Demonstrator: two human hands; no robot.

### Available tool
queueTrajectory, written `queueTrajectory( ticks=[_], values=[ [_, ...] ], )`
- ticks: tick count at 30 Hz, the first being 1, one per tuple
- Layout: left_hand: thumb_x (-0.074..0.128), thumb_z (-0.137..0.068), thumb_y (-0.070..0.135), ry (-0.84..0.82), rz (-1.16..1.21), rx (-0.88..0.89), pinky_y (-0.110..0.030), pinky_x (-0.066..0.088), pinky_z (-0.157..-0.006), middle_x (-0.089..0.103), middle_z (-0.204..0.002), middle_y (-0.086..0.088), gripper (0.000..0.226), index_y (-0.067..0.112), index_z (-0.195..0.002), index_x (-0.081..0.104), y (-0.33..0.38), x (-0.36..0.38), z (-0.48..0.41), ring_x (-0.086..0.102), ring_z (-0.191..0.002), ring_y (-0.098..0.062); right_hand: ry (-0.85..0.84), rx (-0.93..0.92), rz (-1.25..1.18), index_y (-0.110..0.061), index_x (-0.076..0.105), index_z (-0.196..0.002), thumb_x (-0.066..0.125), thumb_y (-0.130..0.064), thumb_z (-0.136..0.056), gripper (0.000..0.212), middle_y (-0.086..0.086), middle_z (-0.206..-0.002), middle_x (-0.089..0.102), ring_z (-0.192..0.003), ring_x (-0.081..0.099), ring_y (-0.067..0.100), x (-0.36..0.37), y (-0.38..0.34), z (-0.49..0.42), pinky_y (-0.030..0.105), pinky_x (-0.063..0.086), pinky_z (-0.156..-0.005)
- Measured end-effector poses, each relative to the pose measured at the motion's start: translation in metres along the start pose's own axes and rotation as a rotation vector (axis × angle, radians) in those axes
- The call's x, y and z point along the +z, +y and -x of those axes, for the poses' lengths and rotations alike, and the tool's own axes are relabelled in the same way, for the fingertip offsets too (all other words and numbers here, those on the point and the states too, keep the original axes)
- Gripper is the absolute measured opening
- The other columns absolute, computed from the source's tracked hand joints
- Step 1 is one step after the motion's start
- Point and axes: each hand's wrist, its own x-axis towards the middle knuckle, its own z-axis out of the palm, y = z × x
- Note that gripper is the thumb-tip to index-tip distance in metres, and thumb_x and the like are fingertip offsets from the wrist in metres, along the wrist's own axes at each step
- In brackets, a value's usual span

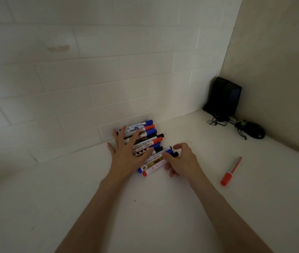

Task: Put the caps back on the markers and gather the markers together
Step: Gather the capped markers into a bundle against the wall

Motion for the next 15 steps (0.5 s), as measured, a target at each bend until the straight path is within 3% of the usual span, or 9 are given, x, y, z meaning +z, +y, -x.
queueTrajectory(
  ticks=[8,10,13,15],
  values=[
    [0.037,-0.070,0.086,0.000,0.005,-0.002,-0.062,-0.011,-0.117,-0.008,-0.163,0.008,0.087,0.051,-0.148,0.024,0.001,0.000,0.000,-0.025,-0.148,-0.022,0.015,0.007,0.011,-0.022,0.044,-0.121,0.067,-0.039,-0.093,0.040,0.004,-0.078,0.071,-0.042,0.056,0.008,-0.003,0.002,-0.003,0.019,0.044,-0.042],
    [0.036,-0.069,0.087,-0.001,0.000,-0.007,-0.061,-0.011,-0.117,-0.008,-0.163,0.008,0.088,0.050,-0.148,0.024,0.001,-0.001,0.000,-0.025,-0.148,-0.022,0.071,0.007,0.109,-0.023,0.044,-0.121,0.066,-0.044,-0.092,0.042,0.005,-0.086,0.070,-0.057,0.062,0.013,-0.009,0.003,-0.004,0.026,0.049,-0.052],
    [0.035,-0.070,0.087,0.003,-0.001,-0.003,-0.061,-0.010,-0.117,-0.008,-0.163,0.009,0.089,0.049,-0.149,0.024,0.000,-0.001,0.000,-0.024,-0.148,-0.021,0.341,-0.004,0.529,-0.023,0.047,-0.121,0.062,-0.049,-0.092,0.042,0.010,-0.106,0.065,-0.093,0.063,0.029,-0.054,0.012,-0.003,0.036,0.049,-0.079],
    [0.035,-0.070,0.087,0.004,0.004,-0.002,-0.060,-0.010,-0.117,-0.008,-0.163,0.008,0.090,0.048,-0.150,0.024,0.000,-0.001,0.000,-0.024,-0.148,-0.020,0.407,0.129,0.726,-0.018,0.045,-0.126,0.065,-0.046,-0.090,0.050,0.015,-0.120,0.058,-0.110,0.058,0.037,-0.105,0.028,0.002,0.043,0.048,-0.090]
  ],
)
